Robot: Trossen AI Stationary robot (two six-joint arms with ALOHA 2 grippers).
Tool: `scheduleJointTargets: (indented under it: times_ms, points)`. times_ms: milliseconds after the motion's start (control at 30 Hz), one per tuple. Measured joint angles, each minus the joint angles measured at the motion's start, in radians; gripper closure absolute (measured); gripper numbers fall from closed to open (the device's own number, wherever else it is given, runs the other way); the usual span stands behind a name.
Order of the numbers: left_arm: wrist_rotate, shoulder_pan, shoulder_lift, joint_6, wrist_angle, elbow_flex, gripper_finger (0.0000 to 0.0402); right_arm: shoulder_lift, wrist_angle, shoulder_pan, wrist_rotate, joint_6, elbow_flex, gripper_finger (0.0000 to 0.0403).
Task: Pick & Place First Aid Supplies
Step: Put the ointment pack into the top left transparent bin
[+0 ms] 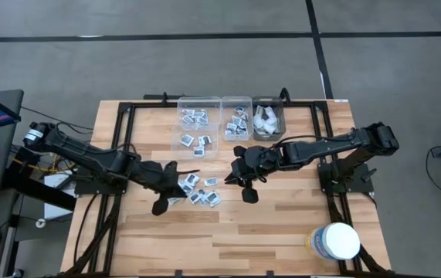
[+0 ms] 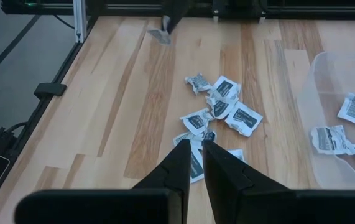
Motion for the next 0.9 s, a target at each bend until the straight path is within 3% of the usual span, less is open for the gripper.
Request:
scheduleJointTargets:
  times_ms: [133,433,700,900]
  points:
    - [0.0,0.001,0.0,0.157,0.083,0.0,0.0393,0.0,0.024,0.0,0.0,0.0,0.0,0.0365]
    - [0.0,0.109,0.0,0.266,0.089,0.0,0.0393,0.0,0.042,0.0,0.0,0.006,0.0,0.0365]
    - [-0.136,0.335,0.0,0.425,0.125,0.0,0.0389,0.0,0.041,0.0,0.0,0.042,0.0,0.0365]
    - [-0.21,0.572,0.005,0.527,0.288,0.0,0.0389,0.0,0.019,-0.007,0.0,0.082,0.0,0.0365]
